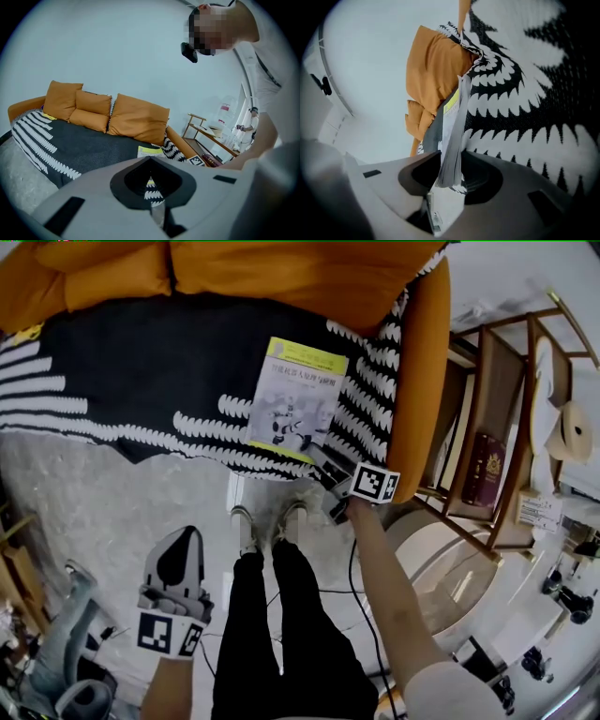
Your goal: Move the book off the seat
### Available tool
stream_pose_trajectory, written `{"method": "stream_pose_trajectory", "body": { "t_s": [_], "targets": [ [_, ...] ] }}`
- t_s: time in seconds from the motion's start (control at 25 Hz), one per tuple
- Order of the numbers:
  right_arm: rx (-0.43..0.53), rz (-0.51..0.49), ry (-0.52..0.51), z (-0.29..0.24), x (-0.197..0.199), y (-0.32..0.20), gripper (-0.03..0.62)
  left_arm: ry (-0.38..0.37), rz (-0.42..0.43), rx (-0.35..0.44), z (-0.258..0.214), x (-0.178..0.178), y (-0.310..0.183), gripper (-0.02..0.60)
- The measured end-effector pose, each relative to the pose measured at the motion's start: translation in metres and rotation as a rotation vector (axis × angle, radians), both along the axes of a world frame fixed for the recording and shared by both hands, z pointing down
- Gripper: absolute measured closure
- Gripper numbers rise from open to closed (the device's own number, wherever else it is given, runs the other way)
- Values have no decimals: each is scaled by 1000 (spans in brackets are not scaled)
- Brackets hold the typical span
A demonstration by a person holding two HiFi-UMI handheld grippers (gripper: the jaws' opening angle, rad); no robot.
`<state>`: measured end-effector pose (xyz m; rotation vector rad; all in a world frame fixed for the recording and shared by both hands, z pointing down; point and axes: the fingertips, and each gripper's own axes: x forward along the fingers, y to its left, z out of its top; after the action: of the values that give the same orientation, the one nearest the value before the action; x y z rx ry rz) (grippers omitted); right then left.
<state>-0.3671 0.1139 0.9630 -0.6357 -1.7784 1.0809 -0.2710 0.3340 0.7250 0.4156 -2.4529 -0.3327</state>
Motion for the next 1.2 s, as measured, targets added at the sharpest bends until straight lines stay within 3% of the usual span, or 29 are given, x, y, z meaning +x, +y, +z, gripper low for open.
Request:
{"method": "stream_pose_trajectory", "body": {
  "t_s": [0.12, 0.44, 0.52, 0.72, 0.92, 1.08, 1.2],
  "targets": [
    [-64, 20, 16, -11, -8, 10, 442, 0, 5, 1, -2, -3, -3, 565],
    [-41, 126, 122, -5, 2, 12, 436, 35, -6, 9, 4, 1, 0, 565],
    [48, 71, 54, -15, 1, 15, 436, 36, -3, 14, 4, 0, -3, 565],
    [390, -178, -194, -34, -7, 39, 408, 44, -8, 17, 6, -1, 1, 565],
    [514, -202, -306, -44, -19, 49, 357, 53, -19, 20, 7, 3, 1, 565],
    [524, -172, -283, -38, -24, 50, 348, 66, -26, 26, 11, 6, 2, 565],
    [413, -59, -151, -30, -17, 49, 339, 69, -34, 34, 13, 8, 5, 565]
  ]
}}
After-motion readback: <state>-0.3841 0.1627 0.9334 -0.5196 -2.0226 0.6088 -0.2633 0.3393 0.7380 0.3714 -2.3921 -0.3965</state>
